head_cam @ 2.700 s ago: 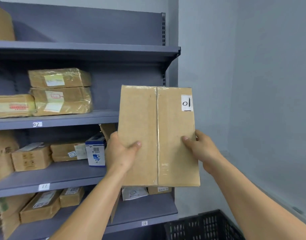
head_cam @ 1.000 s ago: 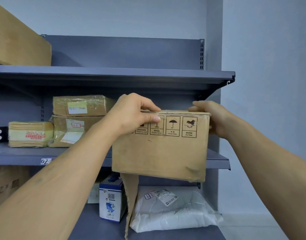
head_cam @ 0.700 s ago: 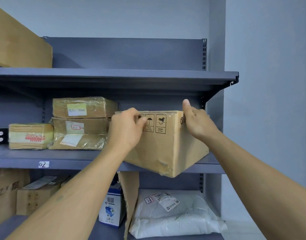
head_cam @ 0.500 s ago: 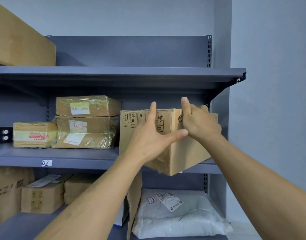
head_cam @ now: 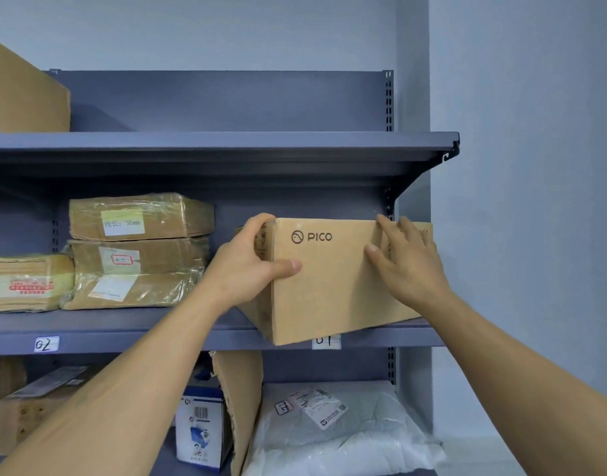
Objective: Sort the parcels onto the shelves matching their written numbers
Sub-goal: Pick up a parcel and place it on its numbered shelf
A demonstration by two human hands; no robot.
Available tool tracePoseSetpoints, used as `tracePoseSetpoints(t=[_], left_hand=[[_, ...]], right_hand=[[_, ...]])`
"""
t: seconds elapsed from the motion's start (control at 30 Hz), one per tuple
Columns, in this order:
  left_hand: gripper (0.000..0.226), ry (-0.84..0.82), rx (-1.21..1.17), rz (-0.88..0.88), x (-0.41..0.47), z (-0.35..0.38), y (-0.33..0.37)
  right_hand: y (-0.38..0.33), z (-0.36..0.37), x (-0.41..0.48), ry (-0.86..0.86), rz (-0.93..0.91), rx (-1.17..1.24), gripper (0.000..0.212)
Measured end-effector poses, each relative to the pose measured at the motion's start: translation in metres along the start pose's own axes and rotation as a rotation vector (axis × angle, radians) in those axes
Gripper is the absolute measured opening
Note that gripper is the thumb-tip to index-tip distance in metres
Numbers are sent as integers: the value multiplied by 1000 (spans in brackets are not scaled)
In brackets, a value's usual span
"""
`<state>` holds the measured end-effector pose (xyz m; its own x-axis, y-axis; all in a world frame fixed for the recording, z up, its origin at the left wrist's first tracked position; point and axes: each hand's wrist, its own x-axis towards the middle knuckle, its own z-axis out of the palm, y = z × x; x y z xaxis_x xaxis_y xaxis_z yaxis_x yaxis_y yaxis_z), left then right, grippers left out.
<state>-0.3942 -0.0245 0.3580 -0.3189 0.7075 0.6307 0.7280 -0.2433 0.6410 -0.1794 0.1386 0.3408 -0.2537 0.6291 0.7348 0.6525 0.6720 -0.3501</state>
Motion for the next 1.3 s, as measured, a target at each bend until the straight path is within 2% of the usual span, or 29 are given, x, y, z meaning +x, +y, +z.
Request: tracePoseSetpoints(t=[0.17, 0.27, 0.33, 0.4, 0.5, 0.6, 0.8, 1.3], left_hand=[[82, -84, -223, -36, 16, -9, -23], [77, -93, -284, -55, 23, -11, -34], [81, -66, -297, -65, 25, -11, -40], [82, -21, -299, -82, 22, -11, -48], [51, 67, -202, -167, 12, -6, -71], [23, 135, -48, -211, 6, 0, -90], [18, 178, 285, -145, 16, 4, -90], [24, 179, 354, -188, 54, 22, -114]], right_hand=[[29, -5, 6, 68, 125, -68, 63], [35, -4, -2, 45, 176, 141, 69], [36, -1, -11, 44, 173, 254, 60], [38, 1, -17, 36, 192, 247, 41], [40, 4, -22, -53, 244, 199, 31], [38, 10, -22, -65, 277, 137, 32], [35, 12, -20, -56, 320, 64, 44], [44, 35, 7, -99, 386, -70, 35]])
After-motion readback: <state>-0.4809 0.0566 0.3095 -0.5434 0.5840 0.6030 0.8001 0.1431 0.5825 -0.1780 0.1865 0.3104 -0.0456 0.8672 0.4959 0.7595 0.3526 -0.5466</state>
